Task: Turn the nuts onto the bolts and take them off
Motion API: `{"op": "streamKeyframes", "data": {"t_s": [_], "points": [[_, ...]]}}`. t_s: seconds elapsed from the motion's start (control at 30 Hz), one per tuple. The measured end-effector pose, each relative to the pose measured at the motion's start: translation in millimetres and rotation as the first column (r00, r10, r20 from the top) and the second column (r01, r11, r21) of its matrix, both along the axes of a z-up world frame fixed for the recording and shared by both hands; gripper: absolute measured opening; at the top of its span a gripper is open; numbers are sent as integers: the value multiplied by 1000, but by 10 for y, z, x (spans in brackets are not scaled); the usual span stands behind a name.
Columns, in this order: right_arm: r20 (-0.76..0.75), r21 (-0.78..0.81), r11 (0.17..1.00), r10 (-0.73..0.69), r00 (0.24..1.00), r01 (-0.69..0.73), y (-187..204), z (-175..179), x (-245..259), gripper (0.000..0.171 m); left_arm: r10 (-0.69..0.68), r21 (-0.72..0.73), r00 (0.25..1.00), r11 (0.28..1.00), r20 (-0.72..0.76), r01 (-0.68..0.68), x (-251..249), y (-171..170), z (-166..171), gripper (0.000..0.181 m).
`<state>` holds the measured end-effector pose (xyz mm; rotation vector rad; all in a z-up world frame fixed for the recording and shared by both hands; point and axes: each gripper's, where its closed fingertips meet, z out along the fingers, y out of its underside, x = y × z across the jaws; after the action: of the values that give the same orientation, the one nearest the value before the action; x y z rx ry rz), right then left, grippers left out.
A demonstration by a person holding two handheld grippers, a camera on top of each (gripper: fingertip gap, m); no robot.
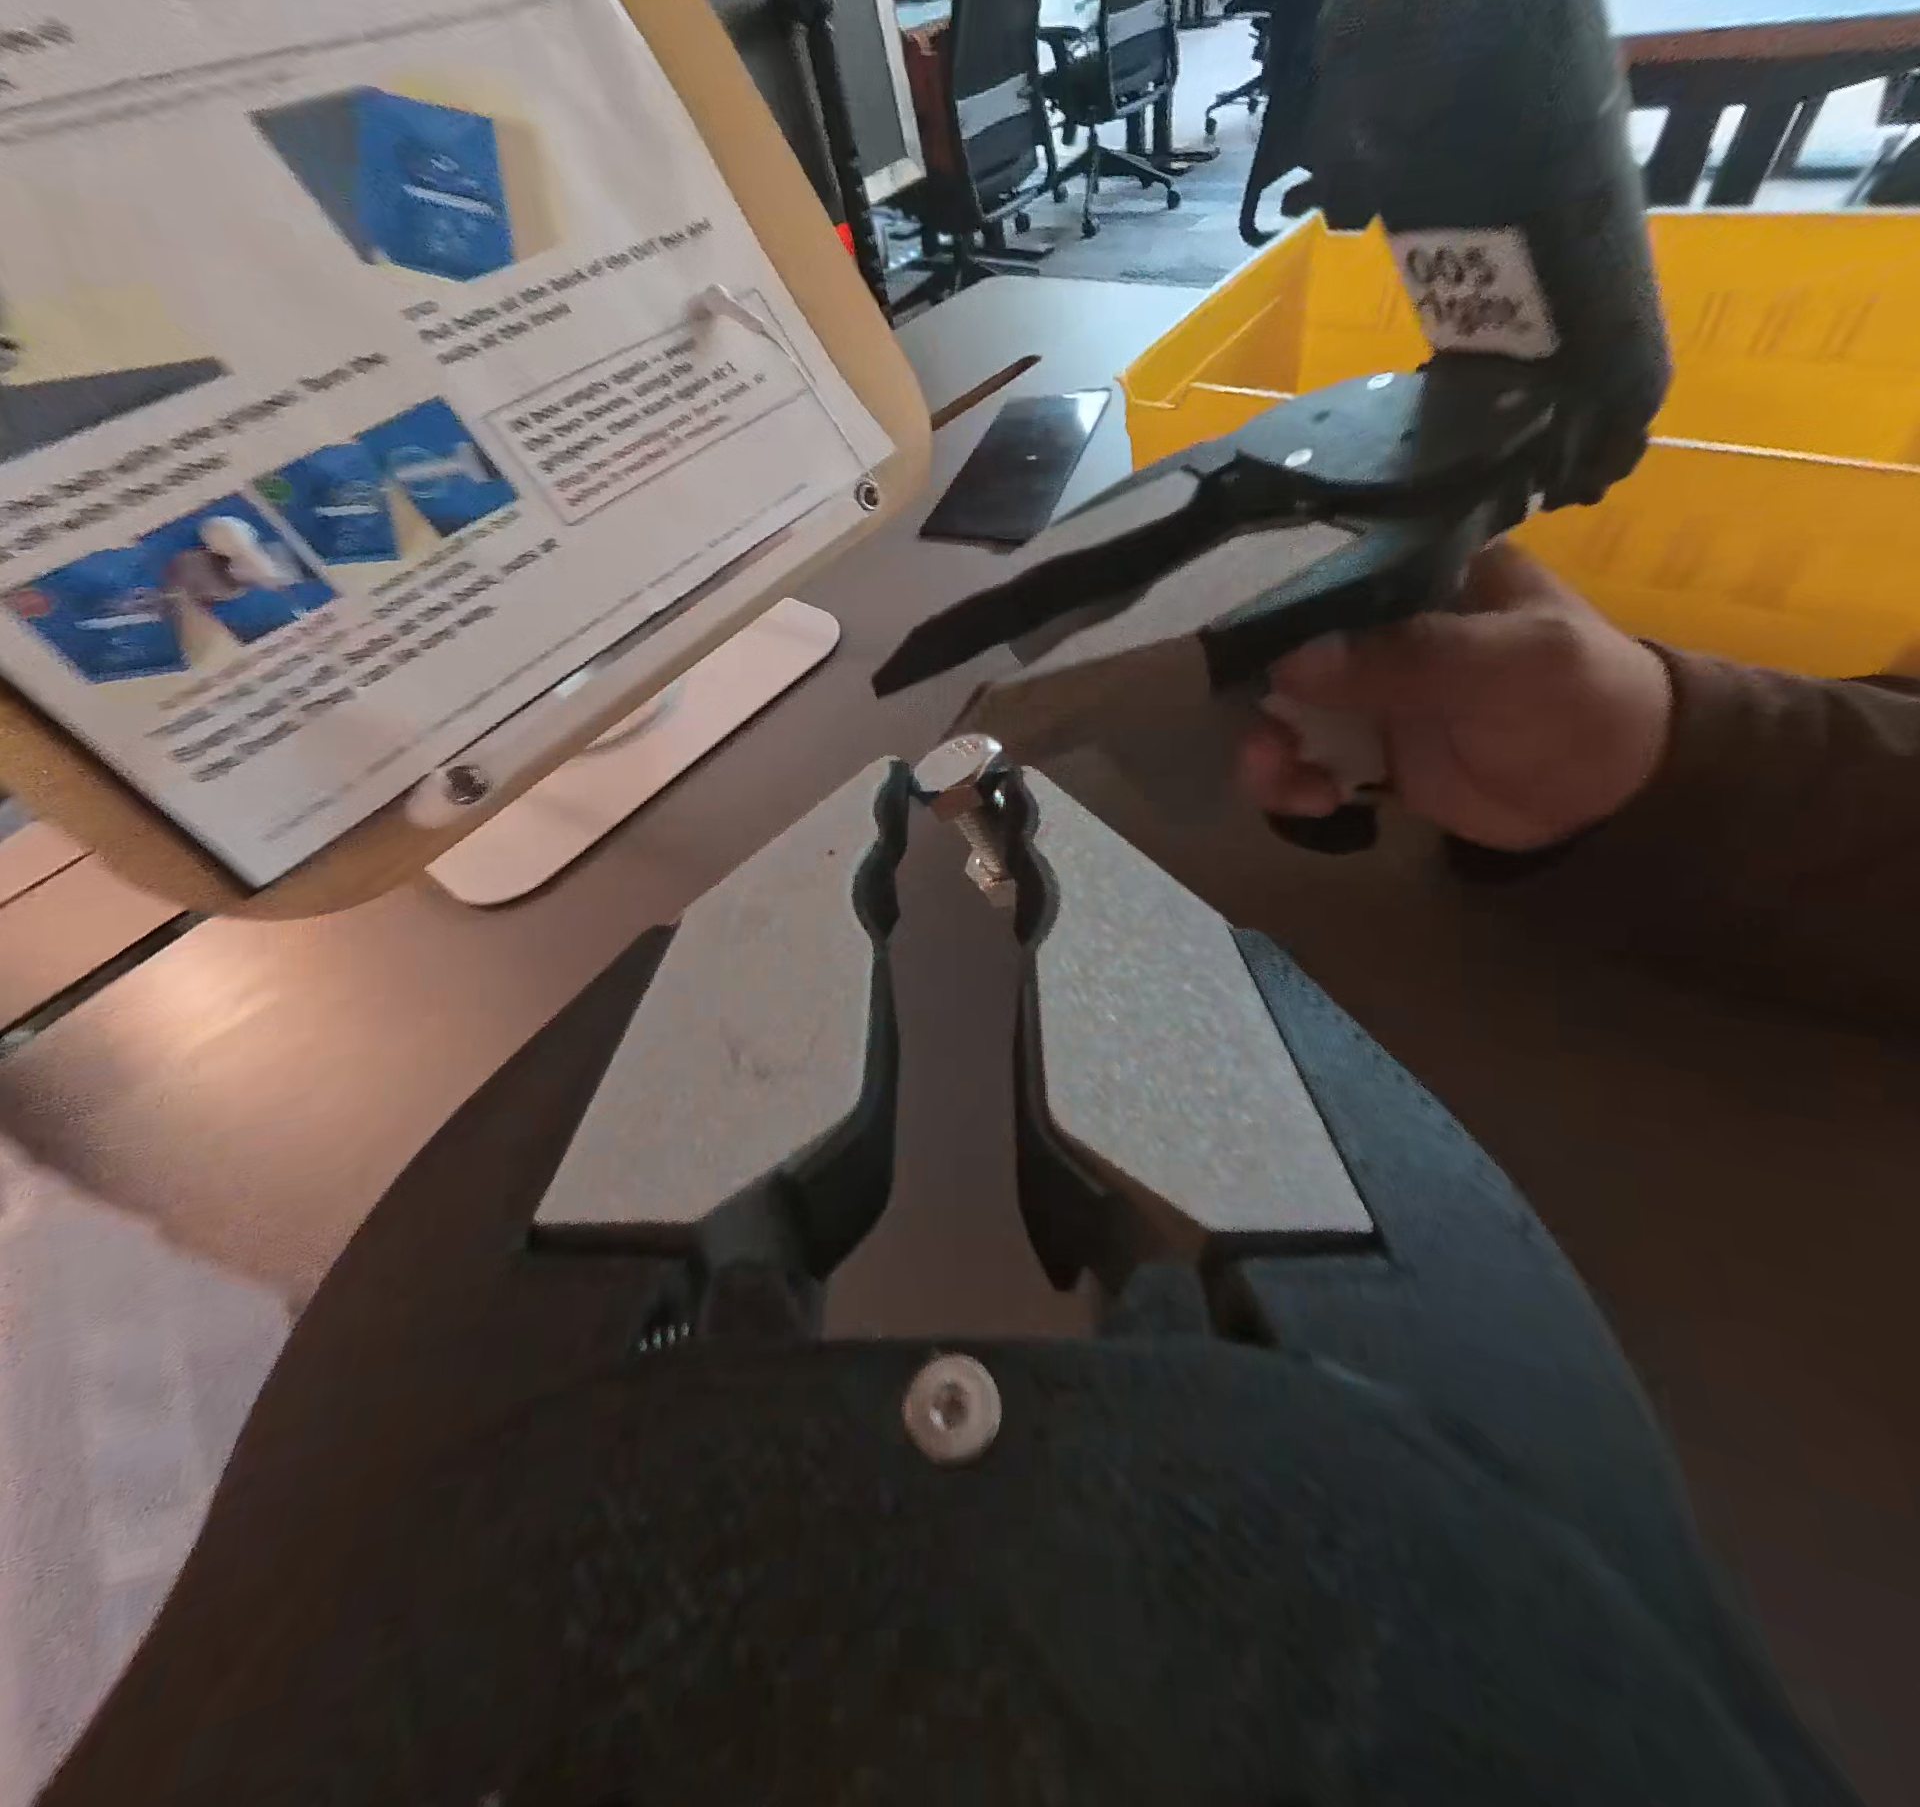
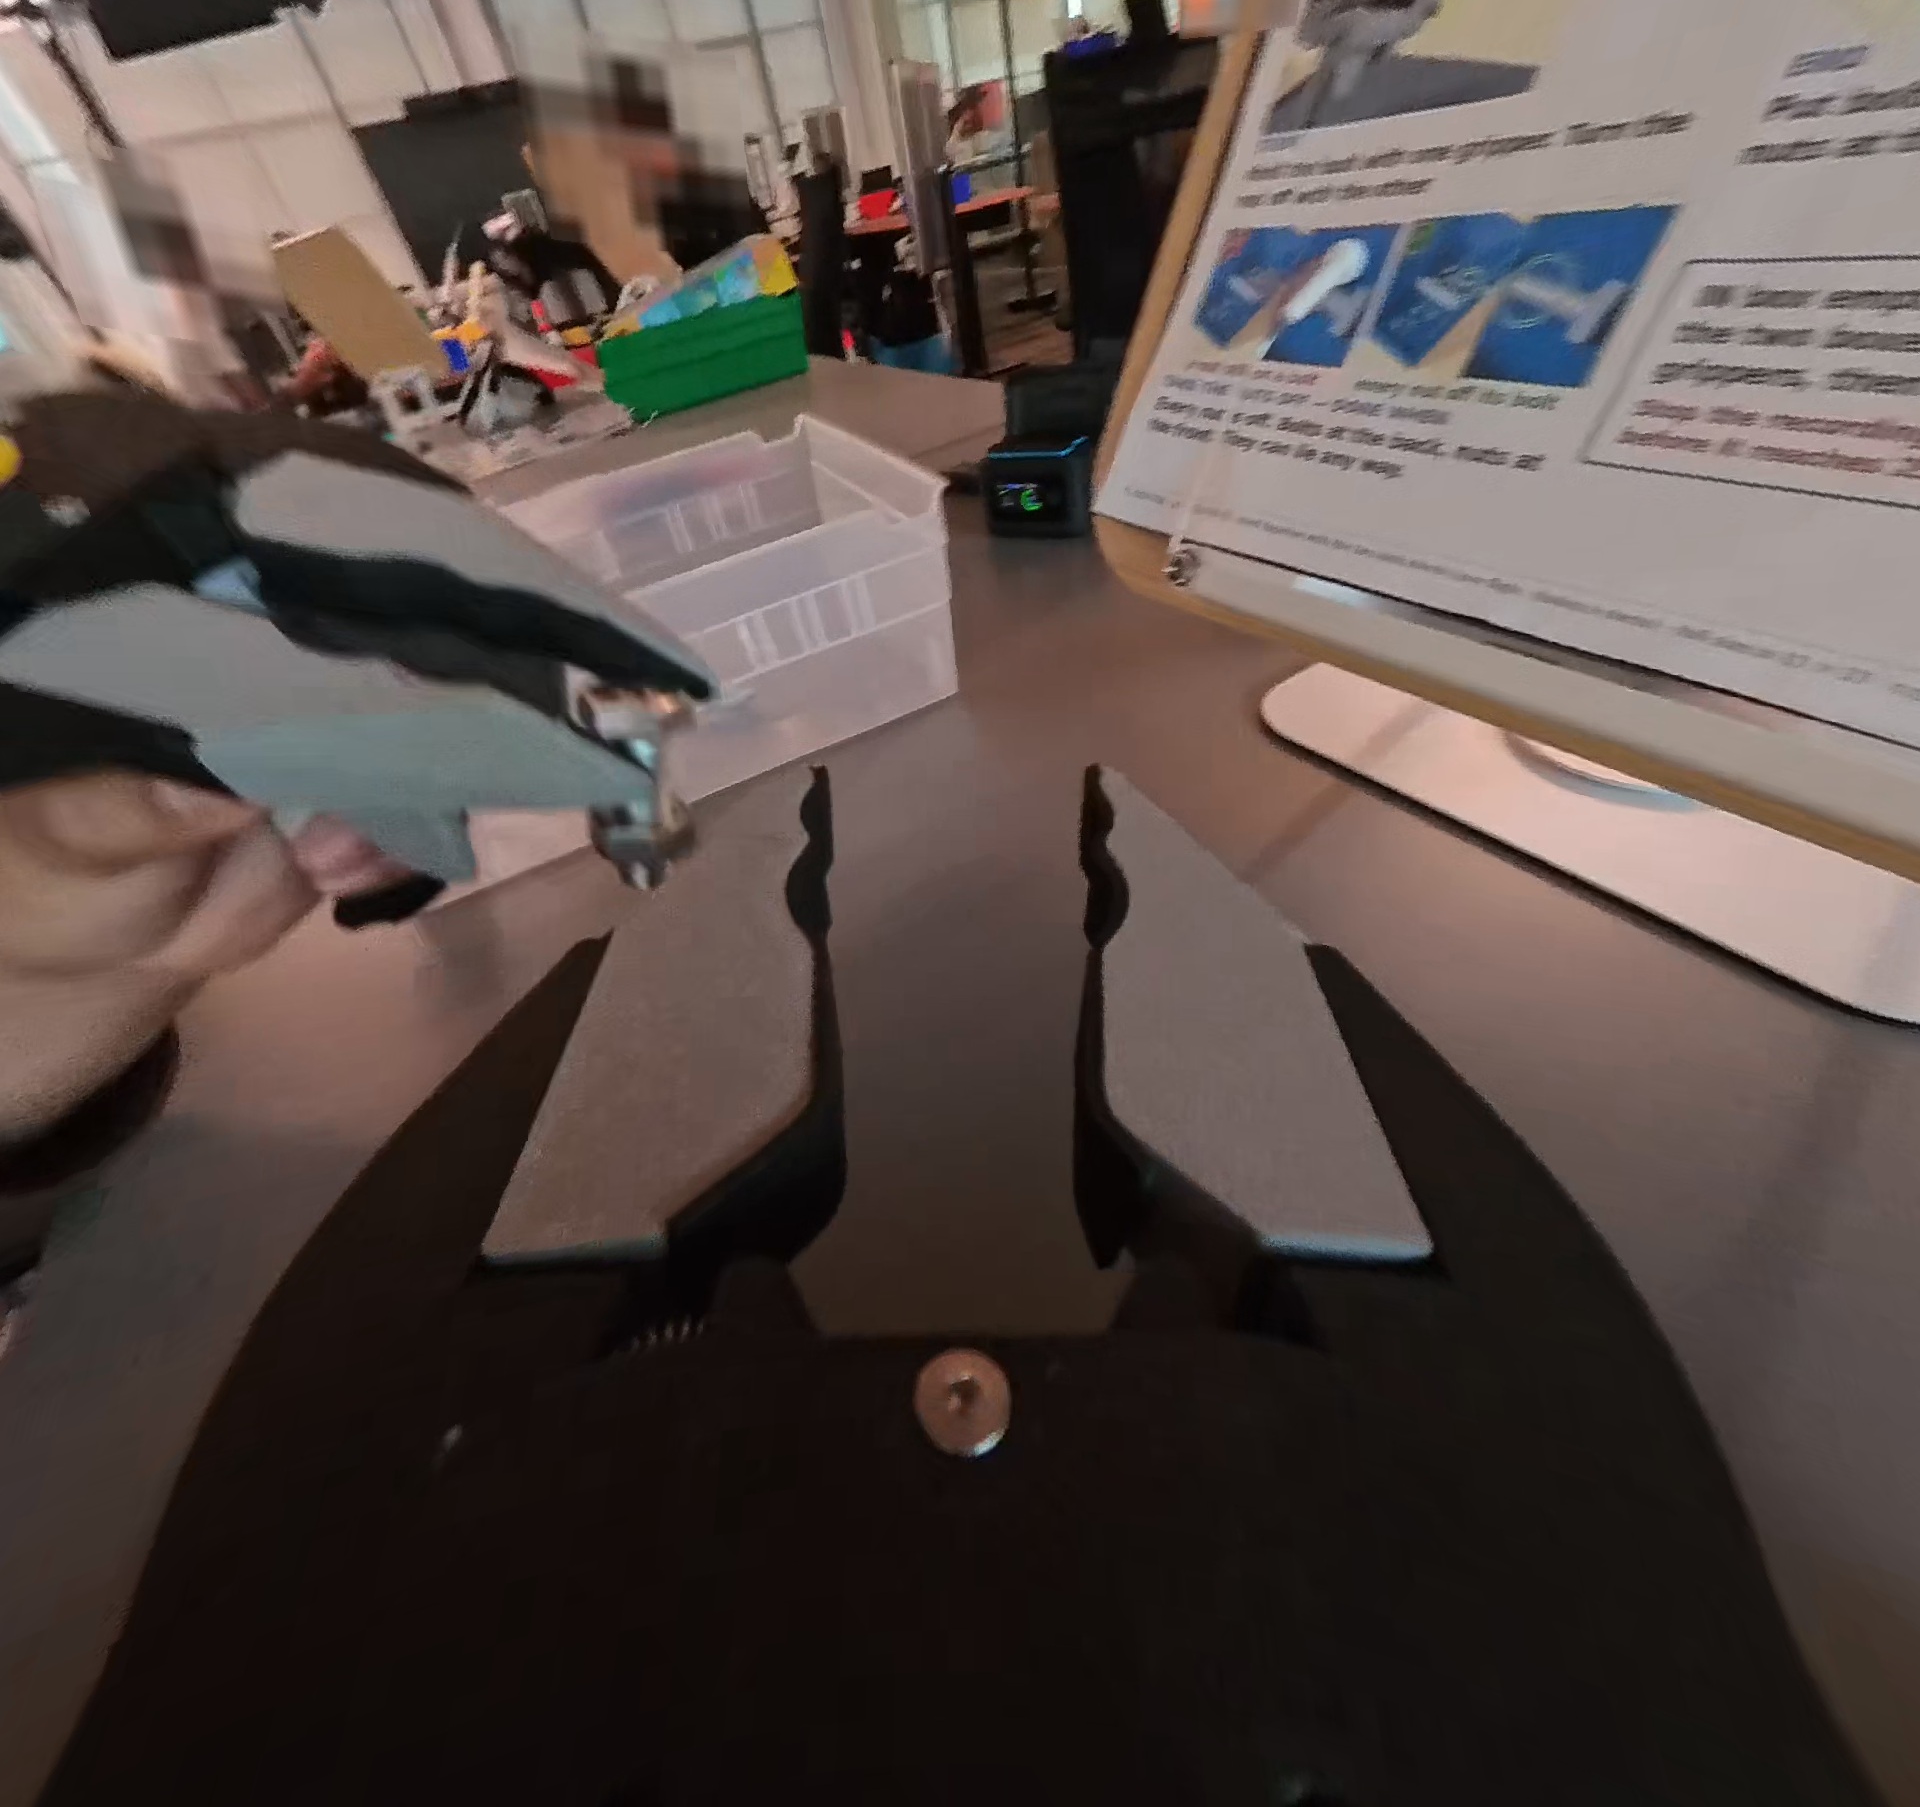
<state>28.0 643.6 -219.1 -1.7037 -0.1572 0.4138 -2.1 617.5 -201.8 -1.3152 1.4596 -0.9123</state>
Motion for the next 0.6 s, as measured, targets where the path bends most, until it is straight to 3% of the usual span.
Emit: {"op": "streamKeyframes", "data": {"t_s": [0.13, 0.27, 0.33, 0.6], "points": [[-11, -30, 993, -116, 993, 116, 16, -45, 274, 36, -7, 3, 1000, 1000, -13, 8, 322, 101, -231, 16], [-56, -28, 996, -82, 995, 81, -4, -48, 287, 38, -60, -26, 998, 998, -15, 60, 390, 60, -363, 16], [-72, -26, 996, -83, 994, 82, 6, -62, 307, 32, -66, 1, 997, 998, -32, 66, 342, 58, -411, 16], [57, 4, 992, -130, 990, 129, 31, -119, 337, 28, -46, 20, 998, 999, -42, 47, 290, 157, -467, 16]]}}
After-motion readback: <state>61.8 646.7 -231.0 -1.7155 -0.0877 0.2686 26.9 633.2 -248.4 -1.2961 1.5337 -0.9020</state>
